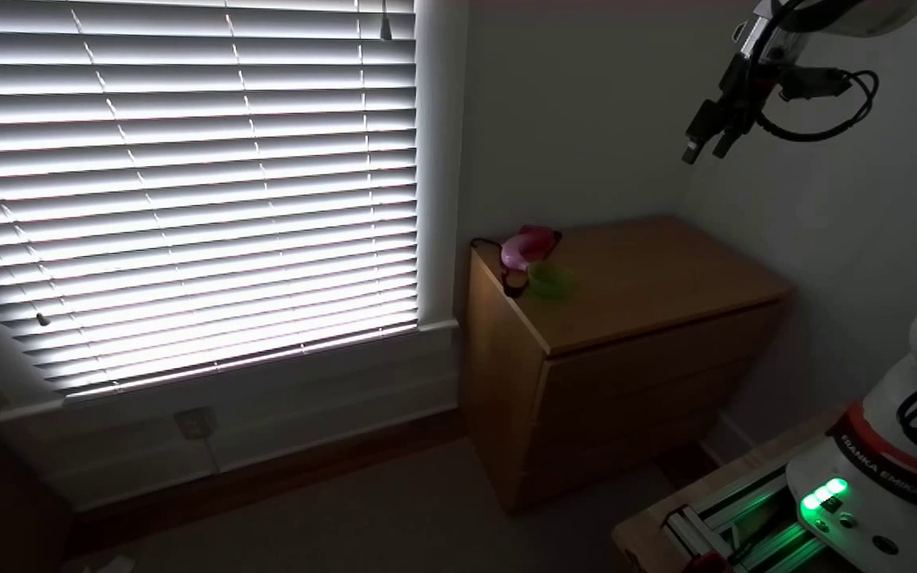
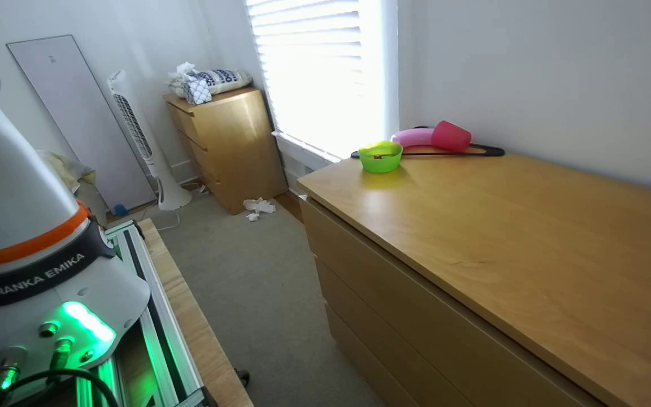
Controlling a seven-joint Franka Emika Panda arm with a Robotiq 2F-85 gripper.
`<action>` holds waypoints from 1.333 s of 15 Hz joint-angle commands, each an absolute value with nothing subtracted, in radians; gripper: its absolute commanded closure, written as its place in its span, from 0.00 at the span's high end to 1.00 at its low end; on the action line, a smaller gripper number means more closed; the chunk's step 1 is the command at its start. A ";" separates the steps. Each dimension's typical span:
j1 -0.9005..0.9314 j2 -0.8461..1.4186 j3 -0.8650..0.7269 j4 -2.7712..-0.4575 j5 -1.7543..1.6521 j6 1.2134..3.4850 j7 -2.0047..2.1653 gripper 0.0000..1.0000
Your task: Pick up the pink cup and put it on the right side of the chest of drawers surface
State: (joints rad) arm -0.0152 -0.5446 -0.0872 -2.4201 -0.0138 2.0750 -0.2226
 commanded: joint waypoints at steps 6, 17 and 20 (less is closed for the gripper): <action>-0.013 -0.544 -0.089 -2.419 -0.015 2.073 -0.221 1.00; -0.012 -0.207 0.118 -2.468 -0.191 2.583 -0.006 1.00; -0.121 -0.036 0.233 -2.383 -0.440 2.703 0.246 1.00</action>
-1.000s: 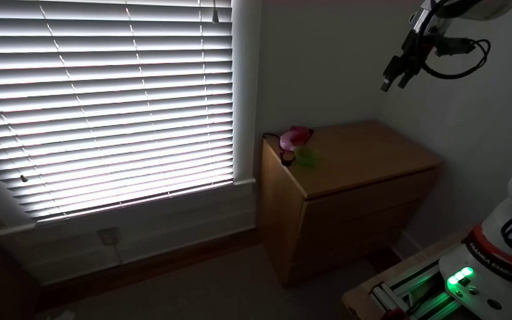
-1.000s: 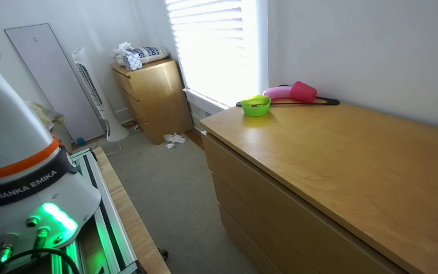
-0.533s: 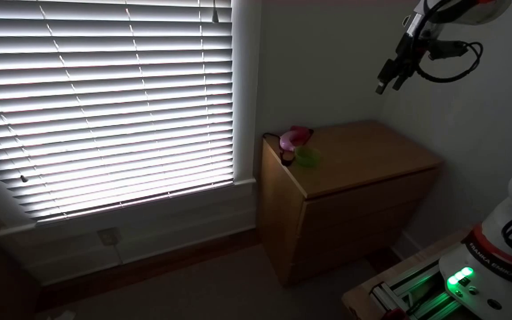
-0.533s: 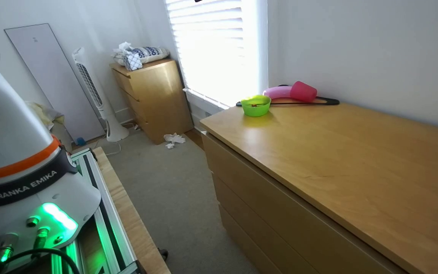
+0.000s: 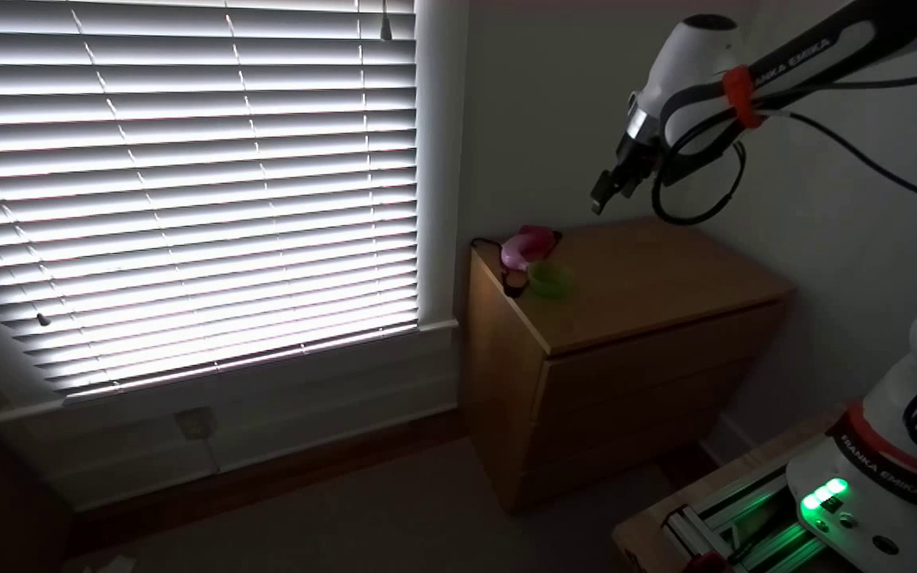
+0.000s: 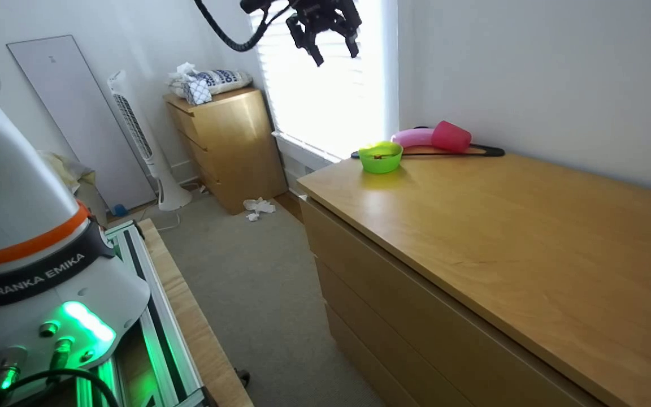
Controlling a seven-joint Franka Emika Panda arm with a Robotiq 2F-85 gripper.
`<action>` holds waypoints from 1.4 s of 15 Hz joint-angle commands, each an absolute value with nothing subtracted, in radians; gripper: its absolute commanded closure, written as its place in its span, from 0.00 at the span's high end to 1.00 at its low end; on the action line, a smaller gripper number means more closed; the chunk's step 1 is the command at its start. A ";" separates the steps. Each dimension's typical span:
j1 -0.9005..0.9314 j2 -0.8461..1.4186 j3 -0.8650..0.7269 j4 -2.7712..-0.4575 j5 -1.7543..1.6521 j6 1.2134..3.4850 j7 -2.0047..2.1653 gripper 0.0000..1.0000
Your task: Pick up the pink cup and put it on the right side of the chest of drawers surface
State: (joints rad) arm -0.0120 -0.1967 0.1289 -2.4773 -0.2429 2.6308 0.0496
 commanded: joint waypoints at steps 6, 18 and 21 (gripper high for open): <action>-0.125 0.189 0.236 -2.061 -0.865 2.548 0.728 1.00; 0.176 0.508 0.060 -1.779 -0.993 2.357 1.042 1.00; 0.175 0.518 0.054 -1.758 -0.993 2.358 1.032 1.00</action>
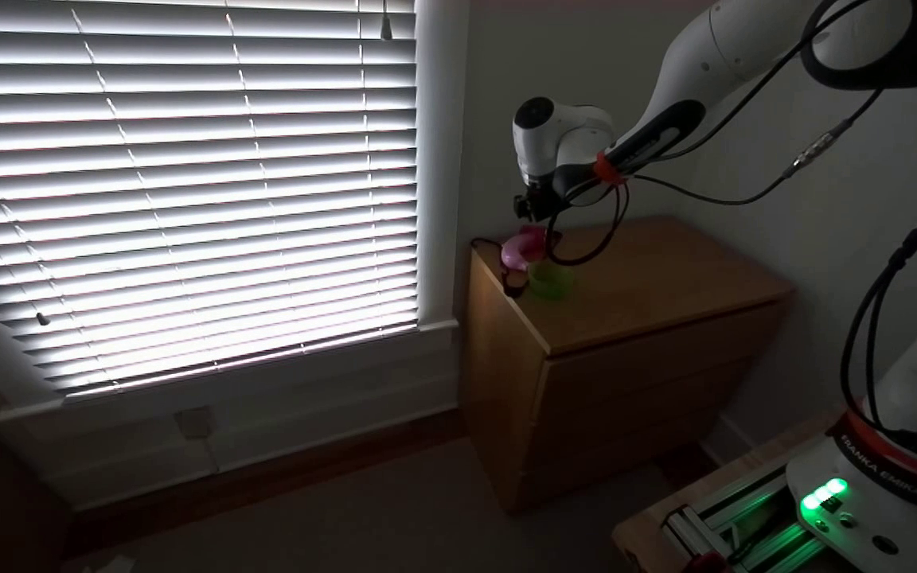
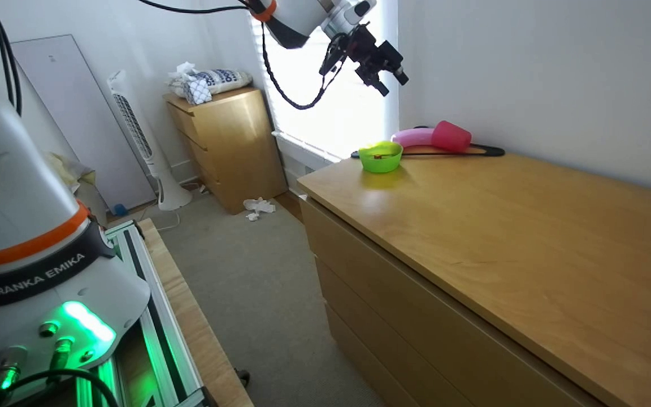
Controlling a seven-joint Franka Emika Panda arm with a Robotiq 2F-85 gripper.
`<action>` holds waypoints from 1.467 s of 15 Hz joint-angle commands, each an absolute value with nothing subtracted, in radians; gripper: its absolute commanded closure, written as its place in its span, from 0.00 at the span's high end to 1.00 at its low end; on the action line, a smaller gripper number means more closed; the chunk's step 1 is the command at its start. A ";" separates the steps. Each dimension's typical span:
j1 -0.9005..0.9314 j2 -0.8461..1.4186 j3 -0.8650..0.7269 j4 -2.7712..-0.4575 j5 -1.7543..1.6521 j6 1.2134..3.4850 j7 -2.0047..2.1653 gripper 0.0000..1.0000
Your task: Pick up the pink cup and put it on the right side of the chest of drawers surface
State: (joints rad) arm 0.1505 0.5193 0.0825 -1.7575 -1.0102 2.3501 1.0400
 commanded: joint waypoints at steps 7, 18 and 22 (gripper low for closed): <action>0.217 0.639 -0.003 -1.630 -1.052 2.343 1.115 1.00; 0.269 0.987 -0.099 -1.247 -1.047 2.319 1.163 1.00; 0.274 1.087 -0.127 -1.115 -1.029 2.278 1.166 0.92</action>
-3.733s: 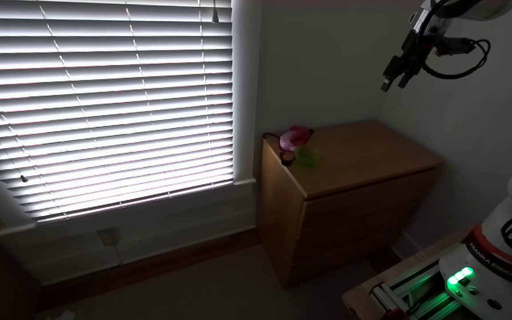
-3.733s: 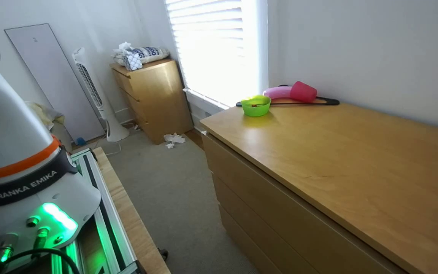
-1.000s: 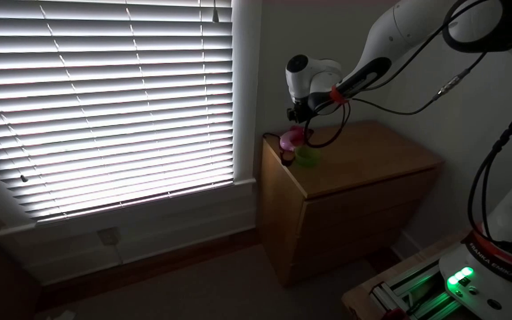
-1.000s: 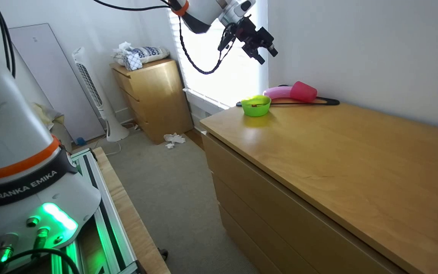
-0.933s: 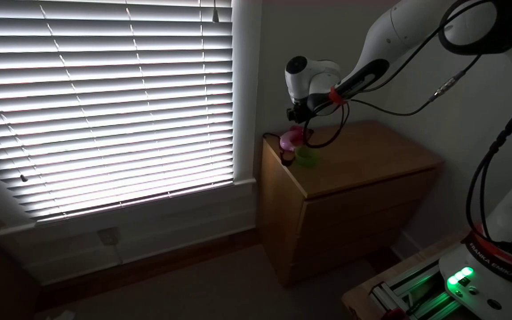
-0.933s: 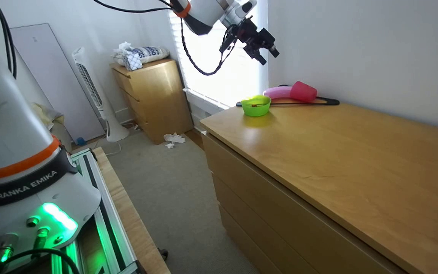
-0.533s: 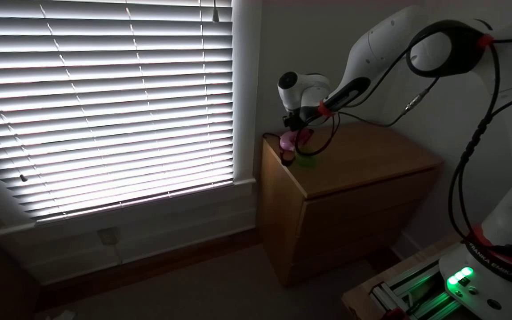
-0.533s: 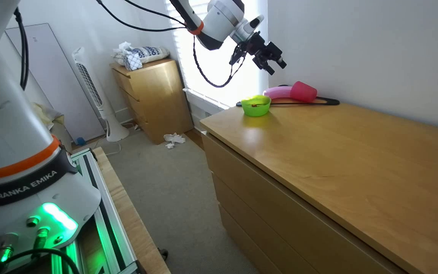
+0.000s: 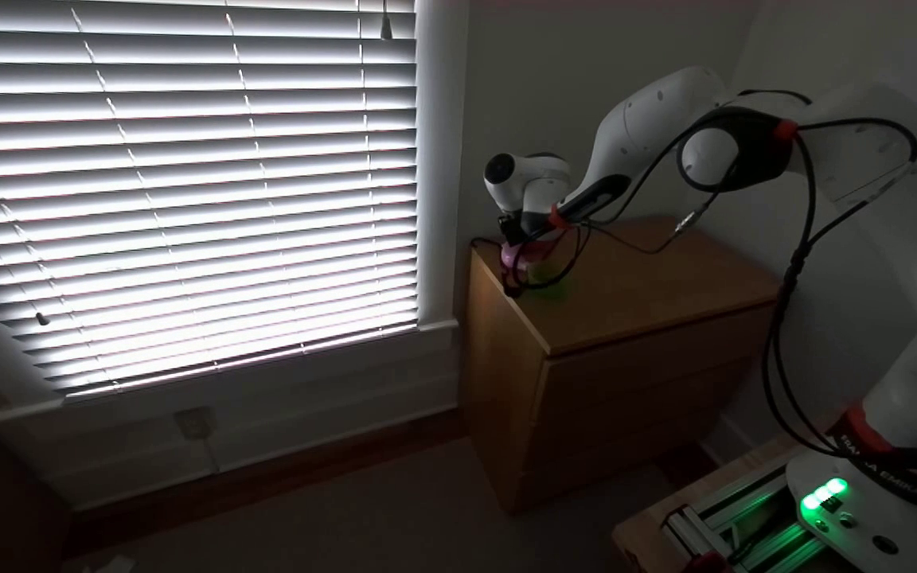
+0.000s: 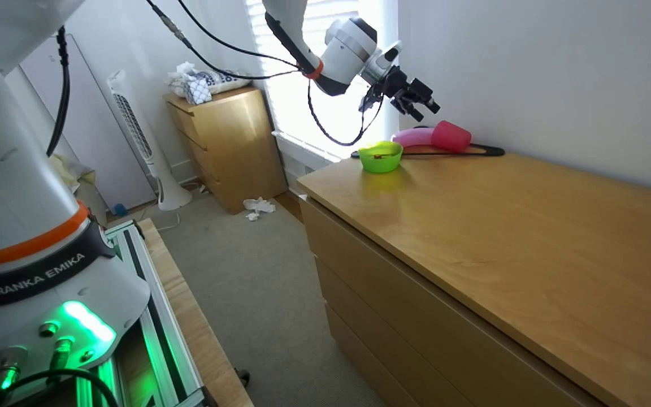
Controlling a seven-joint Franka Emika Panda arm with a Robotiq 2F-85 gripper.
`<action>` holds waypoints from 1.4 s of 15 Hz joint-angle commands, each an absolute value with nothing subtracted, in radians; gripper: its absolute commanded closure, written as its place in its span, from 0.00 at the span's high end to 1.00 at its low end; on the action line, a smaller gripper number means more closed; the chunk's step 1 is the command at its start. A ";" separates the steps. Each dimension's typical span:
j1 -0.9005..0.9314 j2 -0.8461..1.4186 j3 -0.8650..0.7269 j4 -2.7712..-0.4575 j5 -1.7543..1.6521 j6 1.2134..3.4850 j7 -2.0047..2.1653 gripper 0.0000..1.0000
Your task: Pick up the pink cup and put it on the right side of the chest of drawers surface
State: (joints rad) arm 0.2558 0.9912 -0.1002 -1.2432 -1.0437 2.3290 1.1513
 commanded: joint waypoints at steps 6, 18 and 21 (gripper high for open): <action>0.271 1.185 -0.144 -0.970 -1.006 2.185 1.162 0.50; 0.270 1.306 -0.170 -0.794 -1.002 1.984 1.142 0.39; 0.255 1.318 -0.158 -0.782 -1.020 1.996 1.136 0.55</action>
